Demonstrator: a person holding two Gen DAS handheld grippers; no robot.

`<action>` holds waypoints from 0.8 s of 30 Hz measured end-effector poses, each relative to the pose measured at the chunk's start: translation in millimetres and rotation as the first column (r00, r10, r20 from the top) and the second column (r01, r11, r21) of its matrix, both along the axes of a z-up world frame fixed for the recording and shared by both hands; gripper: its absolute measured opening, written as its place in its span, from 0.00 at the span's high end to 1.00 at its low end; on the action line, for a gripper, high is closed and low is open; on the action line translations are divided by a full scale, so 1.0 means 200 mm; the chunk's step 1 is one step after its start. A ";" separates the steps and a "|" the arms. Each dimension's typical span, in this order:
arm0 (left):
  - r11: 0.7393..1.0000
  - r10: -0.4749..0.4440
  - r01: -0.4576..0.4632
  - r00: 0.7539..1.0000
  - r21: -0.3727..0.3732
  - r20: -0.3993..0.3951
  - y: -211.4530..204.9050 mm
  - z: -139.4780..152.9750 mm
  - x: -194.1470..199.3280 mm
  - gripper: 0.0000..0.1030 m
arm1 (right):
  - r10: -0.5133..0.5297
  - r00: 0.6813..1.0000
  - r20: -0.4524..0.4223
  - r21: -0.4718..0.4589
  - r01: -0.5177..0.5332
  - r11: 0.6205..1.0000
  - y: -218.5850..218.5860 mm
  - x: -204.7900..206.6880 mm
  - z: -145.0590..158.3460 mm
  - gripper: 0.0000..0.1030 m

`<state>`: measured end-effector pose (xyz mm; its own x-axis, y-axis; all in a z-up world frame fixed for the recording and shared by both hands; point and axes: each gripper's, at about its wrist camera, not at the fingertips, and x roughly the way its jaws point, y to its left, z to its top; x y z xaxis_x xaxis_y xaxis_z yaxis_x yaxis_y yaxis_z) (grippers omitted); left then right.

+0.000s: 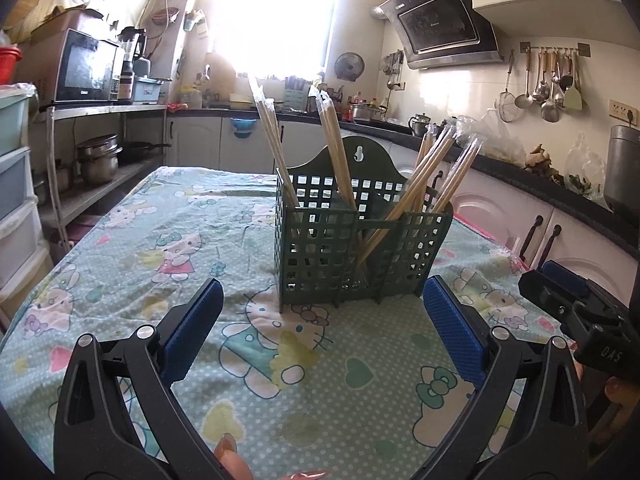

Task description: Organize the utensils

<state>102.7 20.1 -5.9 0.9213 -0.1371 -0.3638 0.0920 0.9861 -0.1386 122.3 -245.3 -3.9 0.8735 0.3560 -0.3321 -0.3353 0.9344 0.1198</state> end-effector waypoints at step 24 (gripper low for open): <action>1.000 0.011 -0.011 1.000 0.002 0.010 0.01 0.00 -0.01 0.10 | -0.006 1.000 -0.008 -0.004 0.006 1.000 0.01 0.00 -0.01 0.06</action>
<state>100.5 22.0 -5.5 0.9266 -0.1259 -0.3545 0.0823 0.9873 -0.1355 122.3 -244.1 -6.4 0.8729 0.3491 -0.3408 -0.3284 0.9370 0.1189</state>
